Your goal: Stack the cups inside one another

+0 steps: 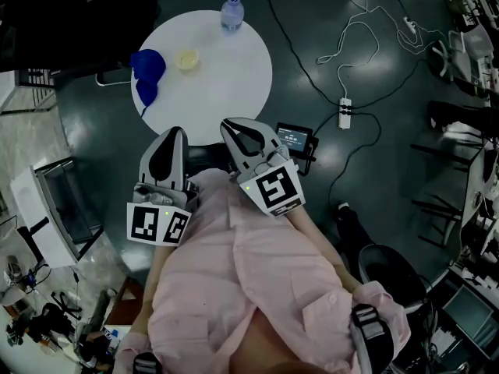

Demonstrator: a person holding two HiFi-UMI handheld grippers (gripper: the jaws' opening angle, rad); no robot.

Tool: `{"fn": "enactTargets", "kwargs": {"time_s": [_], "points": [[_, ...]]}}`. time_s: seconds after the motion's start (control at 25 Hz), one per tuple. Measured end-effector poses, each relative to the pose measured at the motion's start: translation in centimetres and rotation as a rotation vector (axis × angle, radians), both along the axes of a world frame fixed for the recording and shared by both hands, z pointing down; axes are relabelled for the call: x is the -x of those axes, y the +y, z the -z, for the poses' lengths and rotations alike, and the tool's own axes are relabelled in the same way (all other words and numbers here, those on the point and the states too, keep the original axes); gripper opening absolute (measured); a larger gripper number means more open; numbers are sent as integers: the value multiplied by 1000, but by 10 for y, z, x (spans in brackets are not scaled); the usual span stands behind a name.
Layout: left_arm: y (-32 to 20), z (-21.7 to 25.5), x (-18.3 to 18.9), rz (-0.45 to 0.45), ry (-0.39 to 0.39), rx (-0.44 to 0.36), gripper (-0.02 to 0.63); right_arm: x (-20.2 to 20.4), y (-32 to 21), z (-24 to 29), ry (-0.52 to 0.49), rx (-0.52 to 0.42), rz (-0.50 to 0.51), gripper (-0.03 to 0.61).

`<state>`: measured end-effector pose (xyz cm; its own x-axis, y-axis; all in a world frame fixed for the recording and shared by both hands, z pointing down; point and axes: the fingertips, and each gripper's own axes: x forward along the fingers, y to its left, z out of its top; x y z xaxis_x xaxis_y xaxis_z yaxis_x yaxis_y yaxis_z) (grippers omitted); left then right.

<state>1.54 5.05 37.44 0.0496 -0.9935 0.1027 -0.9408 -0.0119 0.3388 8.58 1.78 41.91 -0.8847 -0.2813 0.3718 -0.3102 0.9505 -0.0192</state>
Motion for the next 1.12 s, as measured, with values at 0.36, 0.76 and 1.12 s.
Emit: {"fn": "enactTargets", "kwargs": {"time_s": [0.36,0.76,1.12], "points": [[-2,1,0,3,2,-2,18,-2,-3,0,0,4,-5,32],[-3,-1,-2,-5,2,-1,18,-3,-3,-1,1,2,-11,32],[-1,0,-4,-8,1,-3,18,-4,0,0,1,-6,-4,32]]}}
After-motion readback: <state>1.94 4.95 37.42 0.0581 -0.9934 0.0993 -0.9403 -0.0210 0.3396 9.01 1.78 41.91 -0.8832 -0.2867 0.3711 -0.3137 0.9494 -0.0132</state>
